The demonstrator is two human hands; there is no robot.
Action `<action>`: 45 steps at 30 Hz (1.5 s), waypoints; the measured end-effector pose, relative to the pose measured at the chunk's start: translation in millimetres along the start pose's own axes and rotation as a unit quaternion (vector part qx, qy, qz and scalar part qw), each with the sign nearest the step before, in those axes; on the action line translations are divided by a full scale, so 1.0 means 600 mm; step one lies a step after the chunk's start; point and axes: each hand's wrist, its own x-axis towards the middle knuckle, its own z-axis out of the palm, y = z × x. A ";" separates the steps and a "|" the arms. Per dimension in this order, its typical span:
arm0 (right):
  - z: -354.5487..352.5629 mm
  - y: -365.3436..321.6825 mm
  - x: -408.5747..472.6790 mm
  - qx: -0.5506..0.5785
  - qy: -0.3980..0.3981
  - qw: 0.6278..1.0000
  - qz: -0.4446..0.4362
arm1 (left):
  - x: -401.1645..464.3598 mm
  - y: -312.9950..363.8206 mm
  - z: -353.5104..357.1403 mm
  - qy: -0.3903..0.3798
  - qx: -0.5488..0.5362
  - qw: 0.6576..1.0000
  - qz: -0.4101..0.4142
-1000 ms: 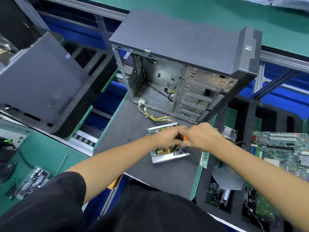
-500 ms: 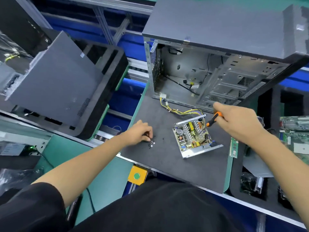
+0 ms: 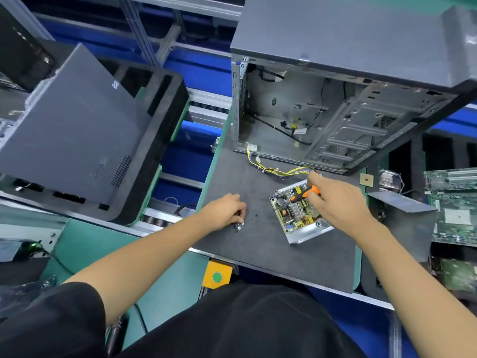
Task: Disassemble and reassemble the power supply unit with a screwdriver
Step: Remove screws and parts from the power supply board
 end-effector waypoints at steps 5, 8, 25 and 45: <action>0.010 -0.011 -0.001 0.030 -0.001 1.000 0.010 | 0.003 0.005 -0.004 -0.014 0.036 0.999 0.008; 0.012 -0.012 -0.001 0.037 0.003 0.999 0.007 | 0.001 0.001 -0.003 -0.004 0.014 1.000 0.027; -0.023 0.024 -0.014 0.136 0.047 0.990 0.009 | 0.022 0.087 -0.033 0.147 -0.320 0.936 0.032; -0.049 0.105 -0.009 0.167 0.097 0.981 -0.031 | 0.065 0.166 -0.027 0.149 -0.505 0.850 -0.007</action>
